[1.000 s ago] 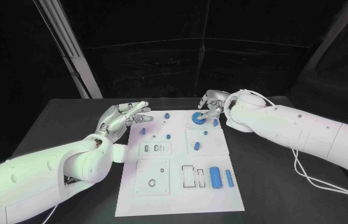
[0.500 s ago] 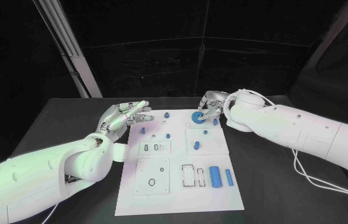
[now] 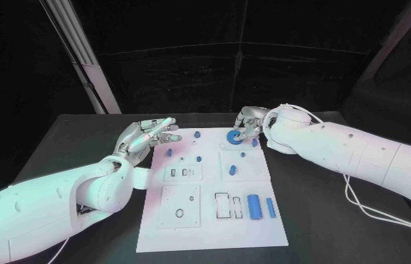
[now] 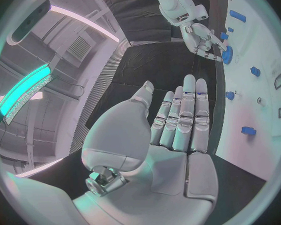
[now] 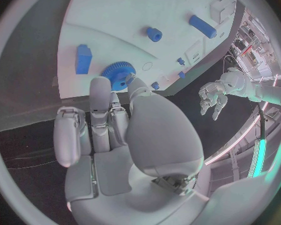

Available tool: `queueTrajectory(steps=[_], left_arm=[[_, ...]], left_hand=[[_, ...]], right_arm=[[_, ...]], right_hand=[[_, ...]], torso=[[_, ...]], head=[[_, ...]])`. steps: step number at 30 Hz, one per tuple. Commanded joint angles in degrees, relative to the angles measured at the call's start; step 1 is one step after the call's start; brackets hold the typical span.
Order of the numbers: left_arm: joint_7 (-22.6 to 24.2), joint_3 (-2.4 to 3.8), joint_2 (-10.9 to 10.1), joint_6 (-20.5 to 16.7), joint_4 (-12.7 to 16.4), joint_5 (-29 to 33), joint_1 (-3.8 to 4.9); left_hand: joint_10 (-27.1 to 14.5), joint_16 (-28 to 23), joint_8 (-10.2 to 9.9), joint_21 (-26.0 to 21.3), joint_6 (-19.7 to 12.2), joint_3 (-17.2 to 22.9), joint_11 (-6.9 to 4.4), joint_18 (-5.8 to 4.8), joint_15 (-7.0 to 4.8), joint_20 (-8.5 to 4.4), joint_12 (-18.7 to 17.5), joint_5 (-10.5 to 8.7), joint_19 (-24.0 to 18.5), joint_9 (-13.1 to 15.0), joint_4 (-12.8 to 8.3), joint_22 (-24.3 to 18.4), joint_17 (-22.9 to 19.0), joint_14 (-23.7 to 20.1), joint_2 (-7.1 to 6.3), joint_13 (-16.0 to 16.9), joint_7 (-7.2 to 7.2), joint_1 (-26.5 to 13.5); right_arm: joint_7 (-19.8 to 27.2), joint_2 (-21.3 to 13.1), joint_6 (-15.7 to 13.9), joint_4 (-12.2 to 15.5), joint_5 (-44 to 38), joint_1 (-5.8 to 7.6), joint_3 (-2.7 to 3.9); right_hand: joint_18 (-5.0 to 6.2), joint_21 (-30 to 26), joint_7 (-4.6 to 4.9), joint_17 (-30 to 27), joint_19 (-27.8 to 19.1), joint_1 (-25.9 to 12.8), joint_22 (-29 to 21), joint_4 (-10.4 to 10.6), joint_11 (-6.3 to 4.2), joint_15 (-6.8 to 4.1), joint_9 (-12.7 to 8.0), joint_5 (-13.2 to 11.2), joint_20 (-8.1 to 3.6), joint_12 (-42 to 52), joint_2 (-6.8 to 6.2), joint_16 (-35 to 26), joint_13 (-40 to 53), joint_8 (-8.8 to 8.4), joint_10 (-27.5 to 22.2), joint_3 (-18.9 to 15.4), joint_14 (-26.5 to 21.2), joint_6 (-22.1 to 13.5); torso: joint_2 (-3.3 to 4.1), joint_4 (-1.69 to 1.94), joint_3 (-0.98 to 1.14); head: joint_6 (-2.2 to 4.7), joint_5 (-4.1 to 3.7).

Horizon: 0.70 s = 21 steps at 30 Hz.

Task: Assemble the parts on the task board

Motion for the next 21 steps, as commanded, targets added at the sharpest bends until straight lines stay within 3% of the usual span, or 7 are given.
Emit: queueTrajectory(steps=[1,21], left_arm=[[0.15,0.03,0.04,0.84,0.00,-0.20,0.07],[0.08,0.01,0.02,0.89,-0.16,-0.20,0.07]], left_hand=[[-0.30,-0.40,-0.23,-0.33,-0.38,-0.05,-0.17,0.35,0.29,0.00,-0.22,-0.06,0.28,-0.05,-0.43,-0.05,0.06,-0.16,0.50,-0.05,-0.02,-0.05],[-0.30,-0.40,-0.23,-0.33,-0.38,-0.05,-0.17,0.35,0.29,0.00,-0.22,-0.06,0.28,-0.05,-0.43,-0.05,0.06,-0.16,0.50,-0.05,-0.02,-0.05]], right_arm=[[0.69,0.12,0.97,0.11,-1.17,0.08,0.01],[0.79,0.09,1.57,0.50,-2.96,-0.07,-0.02]], right_hand=[[-1.16,0.23,0.02,-0.08,0.66,0.39,3.62,-0.50,0.09,0.09,0.09,0.07,-0.19,0.39,0.20,0.38,3.43,0.25,0.32,0.05,-0.43,0.39],[-1.16,0.23,0.02,-0.17,0.67,0.40,3.65,-0.78,0.10,0.09,0.07,-0.37,-0.20,0.19,0.18,0.41,3.18,0.40,0.11,0.15,-0.54,0.56]], torso=[[-0.07,0.06,-0.05],[-0.23,0.22,-0.13]], head=[[-0.21,-0.10],[-0.65,-0.32]])
